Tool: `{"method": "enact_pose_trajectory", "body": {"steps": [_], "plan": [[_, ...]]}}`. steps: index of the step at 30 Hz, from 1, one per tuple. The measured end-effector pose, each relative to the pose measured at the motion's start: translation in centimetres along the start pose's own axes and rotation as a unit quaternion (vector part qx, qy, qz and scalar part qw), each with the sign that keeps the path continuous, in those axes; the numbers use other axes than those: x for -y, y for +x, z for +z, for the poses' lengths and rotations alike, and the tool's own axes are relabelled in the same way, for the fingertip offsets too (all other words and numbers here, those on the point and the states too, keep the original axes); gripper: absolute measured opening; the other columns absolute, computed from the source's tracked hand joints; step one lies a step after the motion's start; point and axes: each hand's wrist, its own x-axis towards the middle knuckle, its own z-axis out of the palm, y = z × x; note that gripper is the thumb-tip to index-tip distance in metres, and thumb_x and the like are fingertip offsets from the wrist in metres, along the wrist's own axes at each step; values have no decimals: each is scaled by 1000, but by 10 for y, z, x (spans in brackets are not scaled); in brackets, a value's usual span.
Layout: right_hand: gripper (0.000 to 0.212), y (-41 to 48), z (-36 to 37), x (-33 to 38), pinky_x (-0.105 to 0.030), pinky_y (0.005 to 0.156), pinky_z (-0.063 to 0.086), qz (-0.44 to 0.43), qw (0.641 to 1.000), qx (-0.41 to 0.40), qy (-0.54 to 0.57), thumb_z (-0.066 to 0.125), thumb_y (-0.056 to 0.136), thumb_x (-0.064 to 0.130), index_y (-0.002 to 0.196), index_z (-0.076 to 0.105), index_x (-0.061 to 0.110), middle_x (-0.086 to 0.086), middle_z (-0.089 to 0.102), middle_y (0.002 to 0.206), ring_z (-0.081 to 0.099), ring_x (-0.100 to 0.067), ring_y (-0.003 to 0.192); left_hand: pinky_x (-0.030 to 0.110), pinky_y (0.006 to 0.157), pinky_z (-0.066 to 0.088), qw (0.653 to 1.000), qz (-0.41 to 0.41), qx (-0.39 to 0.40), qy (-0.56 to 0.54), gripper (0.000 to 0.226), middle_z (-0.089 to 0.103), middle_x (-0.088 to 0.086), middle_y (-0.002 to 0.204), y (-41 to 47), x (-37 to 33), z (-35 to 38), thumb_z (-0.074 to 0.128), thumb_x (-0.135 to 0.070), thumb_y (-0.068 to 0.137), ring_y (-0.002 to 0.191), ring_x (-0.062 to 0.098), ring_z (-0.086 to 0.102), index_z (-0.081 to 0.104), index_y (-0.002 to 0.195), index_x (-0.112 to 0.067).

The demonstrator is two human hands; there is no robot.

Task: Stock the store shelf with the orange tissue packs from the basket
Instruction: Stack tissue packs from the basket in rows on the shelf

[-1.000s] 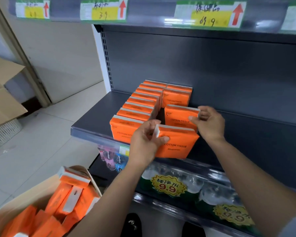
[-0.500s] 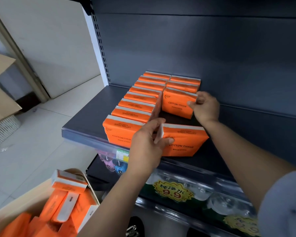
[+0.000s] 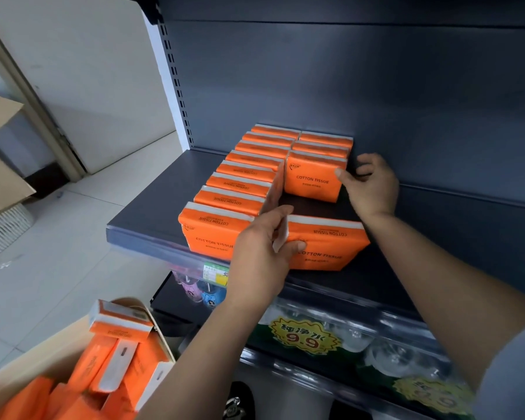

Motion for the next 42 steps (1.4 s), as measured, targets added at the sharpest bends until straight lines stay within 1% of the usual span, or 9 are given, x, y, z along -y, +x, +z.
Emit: {"method": "enact_pose_trajectory", "body": {"steps": [3, 6, 9, 12, 17, 22, 29, 35, 42], "plan": [[21, -20, -31, 10, -26, 72, 47, 5, 988, 119, 95, 68, 83, 44, 89, 67, 24, 4, 69, 92, 63, -14, 89, 37, 97, 50, 1000, 2, -3, 10, 56, 62, -3, 126, 1, -1, 1, 76, -12, 78, 115, 13, 59, 56, 130, -21], [46, -40, -70, 14, -22, 78, 50, -11, 919, 366, 148, 73, 62, 66, 91, 72, 30, 4, 72, 98, 65, -8, 94, 37, 94, 51, 1000, -3, -8, 1, 53, 65, -2, 121, 1, -2, 1, 76, -13, 78, 110, 13, 62, 58, 127, -20], [47, -51, -87, 5, -29, 93, 50, -40, 884, 457, 94, 87, 62, 34, 104, 67, 30, 5, 67, 113, 61, -8, 108, 38, 96, 50, 1000, -5, -19, -12, 53, 64, -2, 123, 0, -4, 0, 75, -11, 78, 113, 12, 60, 58, 127, -19], [41, -58, -85, 0, -41, 94, 52, -62, 916, 389, 81, 82, 69, 5, 99, 64, 25, 4, 68, 107, 63, -11, 104, 36, 101, 47, 999, 21, -15, 27, 53, 61, -1, 129, -3, -9, 0, 73, -9, 80, 118, 12, 57, 56, 130, -15], [36, -53, -80, -6, -31, 86, 51, -49, 947, 302, 94, 81, 72, 5, 94, 63, 27, 9, 70, 97, 64, -6, 93, 42, 106, 39, 944, 183, -59, 267, 51, 54, 11, 137, -3, -12, -1, 67, 0, 80, 126, 30, 48, 56, 130, -3], [29, -42, -61, -8, -19, 80, 46, -34, 971, 226, 63, 78, 75, 7, 95, 64, 23, 8, 67, 98, 61, -9, 97, 55, 108, 28, 868, 106, -49, 483, 77, 52, 14, 138, 4, -1, -8, 84, -19, 64, 133, 34, 42, 52, 134, -8], [36, -22, -20, -8, -11, 74, 43, -39, 986, 154, 41, 75, 80, 13, 114, 63, 19, 4, 64, 109, 58, -4, 94, 52, 115, 11, 867, 52, 3, 496, 74, 30, 7, 154, 10, 6, -16, 67, -30, 85, 144, 26, 21, 30, 147, -12], [44, -11, 4, -6, -38, 96, 49, -94, 991, 91, -33, 75, 80, 17, 122, 62, 16, -4, 60, 119, 59, -20, 108, 50, 116, 9, 872, 59, 6, 486, 73, 27, 4, 156, 11, 6, -18, 62, -33, 88, 145, 23, 18, 27, 149, -14], [39, -13, 12, -2, -30, 94, 44, -132, 985, 36, -101, 74, 82, 18, 120, 65, 15, -7, 53, 122, 56, -24, 108, 49, 117, 7, 881, 63, 4, 469, 74, 26, 4, 156, 10, 7, -19, 63, -30, 88, 146, 23, 16, 26, 149, -14]]}}
